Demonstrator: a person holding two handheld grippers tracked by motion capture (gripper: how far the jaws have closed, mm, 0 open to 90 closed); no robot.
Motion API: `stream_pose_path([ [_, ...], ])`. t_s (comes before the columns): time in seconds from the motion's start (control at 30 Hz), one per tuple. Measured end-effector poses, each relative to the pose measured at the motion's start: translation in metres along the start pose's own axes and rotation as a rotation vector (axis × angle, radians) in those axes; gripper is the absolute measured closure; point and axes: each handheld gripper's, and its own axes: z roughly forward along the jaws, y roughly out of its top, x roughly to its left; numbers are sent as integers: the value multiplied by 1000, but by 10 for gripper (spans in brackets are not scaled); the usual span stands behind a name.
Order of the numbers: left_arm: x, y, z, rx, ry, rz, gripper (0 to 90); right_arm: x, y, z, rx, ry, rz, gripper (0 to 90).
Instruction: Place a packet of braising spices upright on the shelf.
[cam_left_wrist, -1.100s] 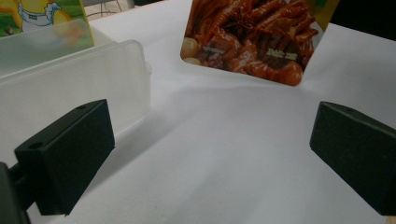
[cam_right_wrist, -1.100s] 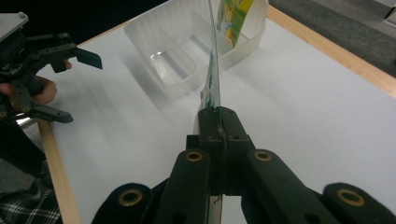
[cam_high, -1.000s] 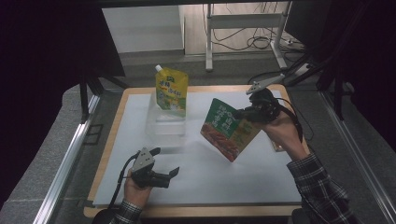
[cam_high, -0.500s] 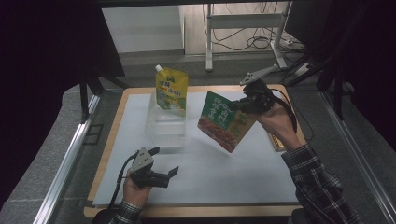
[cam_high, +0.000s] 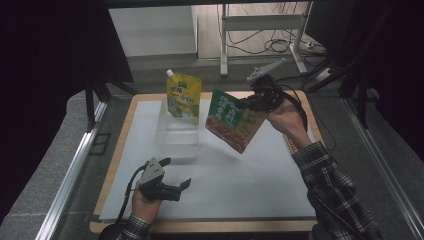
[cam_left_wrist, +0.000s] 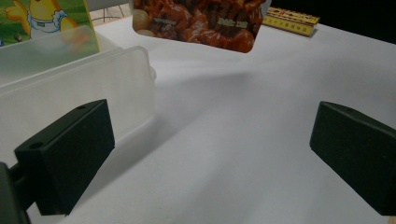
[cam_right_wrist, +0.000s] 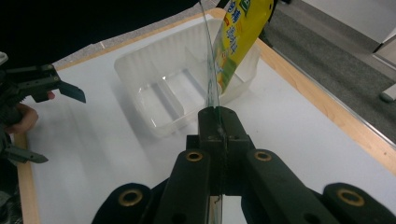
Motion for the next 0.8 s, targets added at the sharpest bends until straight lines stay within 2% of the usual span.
stream_pose_path([
  [0.8,-1,0,1,-3,-13,-3,0,-4,42,30,-23,26,-8,897],
])
